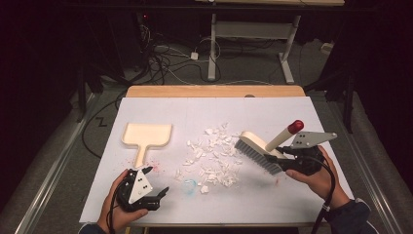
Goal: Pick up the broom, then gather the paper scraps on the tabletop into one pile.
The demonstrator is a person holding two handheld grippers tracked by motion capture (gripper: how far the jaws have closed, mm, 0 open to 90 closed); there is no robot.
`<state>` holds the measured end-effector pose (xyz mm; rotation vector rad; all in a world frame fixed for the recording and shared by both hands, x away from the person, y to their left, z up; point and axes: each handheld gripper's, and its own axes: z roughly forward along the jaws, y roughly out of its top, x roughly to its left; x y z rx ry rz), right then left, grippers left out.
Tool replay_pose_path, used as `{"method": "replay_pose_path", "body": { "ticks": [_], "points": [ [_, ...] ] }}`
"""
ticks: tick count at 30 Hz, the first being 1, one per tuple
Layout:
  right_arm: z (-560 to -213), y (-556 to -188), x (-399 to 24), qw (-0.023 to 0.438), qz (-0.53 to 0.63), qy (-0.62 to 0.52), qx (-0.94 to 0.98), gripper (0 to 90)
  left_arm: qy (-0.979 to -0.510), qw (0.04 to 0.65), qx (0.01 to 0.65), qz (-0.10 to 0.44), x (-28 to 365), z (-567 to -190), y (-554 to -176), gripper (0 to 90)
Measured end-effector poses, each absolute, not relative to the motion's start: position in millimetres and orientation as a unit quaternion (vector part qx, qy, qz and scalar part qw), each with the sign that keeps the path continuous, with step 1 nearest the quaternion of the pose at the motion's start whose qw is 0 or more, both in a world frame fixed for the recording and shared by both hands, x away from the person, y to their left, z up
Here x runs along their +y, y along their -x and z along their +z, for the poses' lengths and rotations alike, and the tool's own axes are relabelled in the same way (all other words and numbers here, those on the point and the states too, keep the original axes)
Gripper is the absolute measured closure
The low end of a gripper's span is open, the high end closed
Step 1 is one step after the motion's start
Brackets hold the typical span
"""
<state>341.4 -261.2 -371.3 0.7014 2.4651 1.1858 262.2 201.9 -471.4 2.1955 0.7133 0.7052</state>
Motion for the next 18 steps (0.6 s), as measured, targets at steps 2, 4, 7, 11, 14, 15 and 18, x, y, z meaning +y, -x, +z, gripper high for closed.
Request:
{"method": "replay_pose_path", "body": {
  "ticks": [2,4,7,11,14,15,18],
  "points": [
    [-369,-347,-263,0.185,0.398,-0.260,0.860,67.9,-0.849,0.356,0.282,0.270,206,-473,-260,17.2],
    [-368,-349,-263,0.193,0.392,-0.262,0.861,67.9,-0.844,0.360,0.290,0.273,210,-473,-259,17.0],
    [-365,-366,-262,0.222,0.373,-0.275,0.858,68.0,-0.839,0.367,0.297,0.270,214,-473,-259,17.0],
    [-365,-384,-255,0.249,0.340,-0.284,0.862,68.0,-0.840,0.363,0.297,0.271,213,-474,-259,16.2],
    [-372,-411,-243,0.268,0.305,-0.283,0.869,68.0,-0.840,0.361,0.300,0.271,213,-475,-260,16.1],
    [-375,-418,-238,0.276,0.292,-0.286,0.870,68.0,-0.840,0.361,0.300,0.271,212,-475,-261,16.2],
    [-384,-432,-229,0.290,0.270,-0.280,0.874,68.0,-0.842,0.359,0.298,0.272,211,-476,-261,16.2]
  ]
}}
